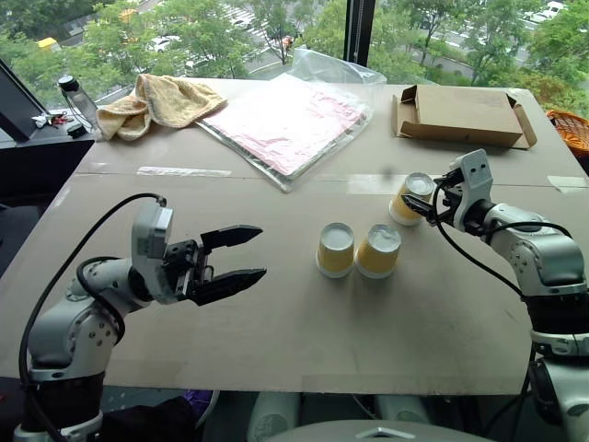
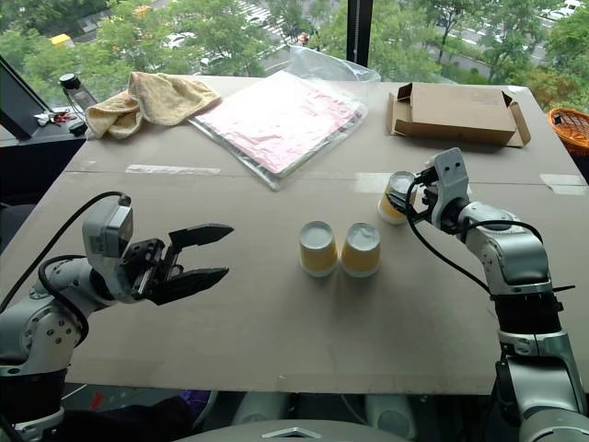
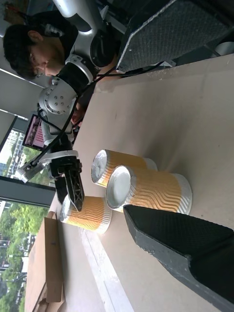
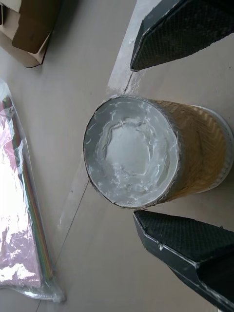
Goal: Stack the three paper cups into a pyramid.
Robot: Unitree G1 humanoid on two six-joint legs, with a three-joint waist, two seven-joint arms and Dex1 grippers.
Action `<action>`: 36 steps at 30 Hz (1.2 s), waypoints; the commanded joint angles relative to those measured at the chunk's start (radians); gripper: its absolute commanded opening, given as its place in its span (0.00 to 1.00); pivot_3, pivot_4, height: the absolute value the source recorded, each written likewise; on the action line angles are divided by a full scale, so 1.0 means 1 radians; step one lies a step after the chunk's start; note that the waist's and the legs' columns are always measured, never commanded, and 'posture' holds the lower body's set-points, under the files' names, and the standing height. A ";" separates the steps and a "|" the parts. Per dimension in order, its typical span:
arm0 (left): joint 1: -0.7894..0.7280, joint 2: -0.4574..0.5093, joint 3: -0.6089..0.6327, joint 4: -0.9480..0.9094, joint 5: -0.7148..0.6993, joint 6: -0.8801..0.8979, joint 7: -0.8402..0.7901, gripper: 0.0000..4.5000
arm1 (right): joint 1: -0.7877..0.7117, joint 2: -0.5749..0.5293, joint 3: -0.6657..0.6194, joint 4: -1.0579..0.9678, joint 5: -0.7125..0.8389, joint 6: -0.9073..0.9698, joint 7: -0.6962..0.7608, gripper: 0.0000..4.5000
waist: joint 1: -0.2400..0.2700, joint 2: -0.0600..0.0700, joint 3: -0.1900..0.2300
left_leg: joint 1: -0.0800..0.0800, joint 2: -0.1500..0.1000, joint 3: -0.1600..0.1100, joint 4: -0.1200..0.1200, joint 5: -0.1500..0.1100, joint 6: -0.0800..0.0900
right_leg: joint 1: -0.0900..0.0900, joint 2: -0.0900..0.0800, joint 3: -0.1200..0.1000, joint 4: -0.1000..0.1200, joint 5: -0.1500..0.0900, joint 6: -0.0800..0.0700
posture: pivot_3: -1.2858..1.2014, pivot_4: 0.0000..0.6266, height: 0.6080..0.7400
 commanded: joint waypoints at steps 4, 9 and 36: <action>0.032 0.012 0.040 -0.056 -0.029 -0.005 0.030 1.00 | -0.041 0.025 -0.017 0.007 -0.022 -0.048 0.016 0.75 | -0.002 0.000 0.000 | 0.000 0.000 0.000 -0.001 0.000 0.000 | 0.000 0.000 0.000 0.000 0.000 0.000 | 0.52 0.24 1.00; 0.039 0.007 0.029 -0.059 -0.020 -0.011 0.050 1.00 | -0.034 0.027 -0.017 -0.024 -0.024 -0.078 0.052 0.47 | -0.001 0.000 0.000 | 0.000 0.000 0.000 -0.001 0.000 0.000 | 0.000 0.000 0.000 0.000 0.000 0.000 | 0.52 0.24 1.00; 0.063 -0.001 0.150 0.240 -0.070 -0.108 -0.214 1.00 | -0.146 -0.144 -0.040 -0.603 0.328 0.336 0.116 0.47 | -0.003 0.001 0.002 | -0.001 0.000 0.000 -0.003 0.000 0.000 | -0.002 0.000 -0.001 -0.002 0.000 0.000 | 0.52 0.24 1.00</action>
